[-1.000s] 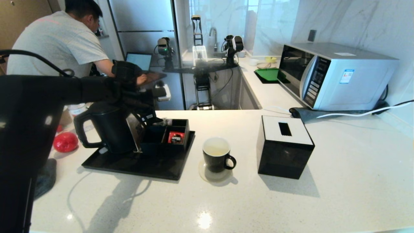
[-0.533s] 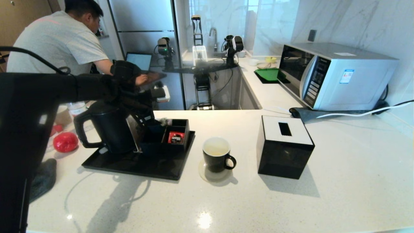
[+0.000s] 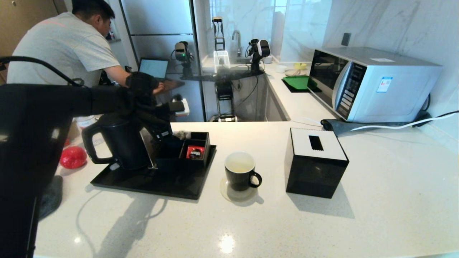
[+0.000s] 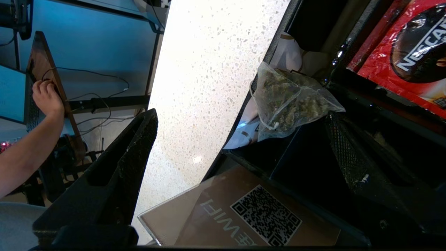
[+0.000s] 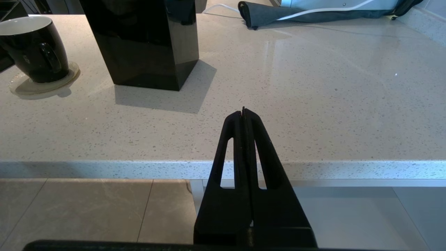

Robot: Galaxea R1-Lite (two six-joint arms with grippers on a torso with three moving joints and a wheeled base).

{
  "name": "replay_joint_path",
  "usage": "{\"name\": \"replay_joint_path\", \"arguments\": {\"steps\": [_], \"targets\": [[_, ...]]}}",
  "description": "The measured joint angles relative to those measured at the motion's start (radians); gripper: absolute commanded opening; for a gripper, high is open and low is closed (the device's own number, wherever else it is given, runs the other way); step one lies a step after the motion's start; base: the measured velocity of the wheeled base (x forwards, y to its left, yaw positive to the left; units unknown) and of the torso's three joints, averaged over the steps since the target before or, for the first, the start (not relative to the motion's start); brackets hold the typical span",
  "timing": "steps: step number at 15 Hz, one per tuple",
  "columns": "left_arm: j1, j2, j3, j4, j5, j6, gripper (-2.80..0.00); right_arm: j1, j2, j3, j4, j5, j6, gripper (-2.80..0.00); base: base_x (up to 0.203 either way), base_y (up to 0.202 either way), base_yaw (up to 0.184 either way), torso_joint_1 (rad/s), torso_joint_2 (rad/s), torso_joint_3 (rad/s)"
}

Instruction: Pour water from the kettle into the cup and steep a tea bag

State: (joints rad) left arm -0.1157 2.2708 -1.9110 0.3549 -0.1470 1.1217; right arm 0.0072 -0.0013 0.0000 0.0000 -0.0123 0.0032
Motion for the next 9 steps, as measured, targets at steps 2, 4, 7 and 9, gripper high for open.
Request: {"name": "replay_joint_path", "arguments": {"steps": [2,4,7,9], "targets": [[0.0,0.01,-0.011,-0.001,0.0,0.0,0.0,0.0,0.0,0.0,0.0,0.0,0.0,-2.8,0.0,0.0,0.0,0.0,0.0,0.0],[0.0,0.016,-0.016,-0.001,0.001,0.0,0.0,0.0,0.0,0.0,0.0,0.0,0.0,-2.8,0.0,0.0,0.0,0.0,0.0,0.0],[-0.001,0.02,-0.019,-0.001,0.001,0.003,-2.8,0.0,0.0,0.0,0.0,0.0,0.0,-2.8,0.0,0.0,0.0,0.0,0.0,0.0],[-0.001,0.02,-0.019,-0.001,0.0,0.004,-2.8,0.0,0.0,0.0,0.0,0.0,0.0,-2.8,0.0,0.0,0.0,0.0,0.0,0.0]]}}
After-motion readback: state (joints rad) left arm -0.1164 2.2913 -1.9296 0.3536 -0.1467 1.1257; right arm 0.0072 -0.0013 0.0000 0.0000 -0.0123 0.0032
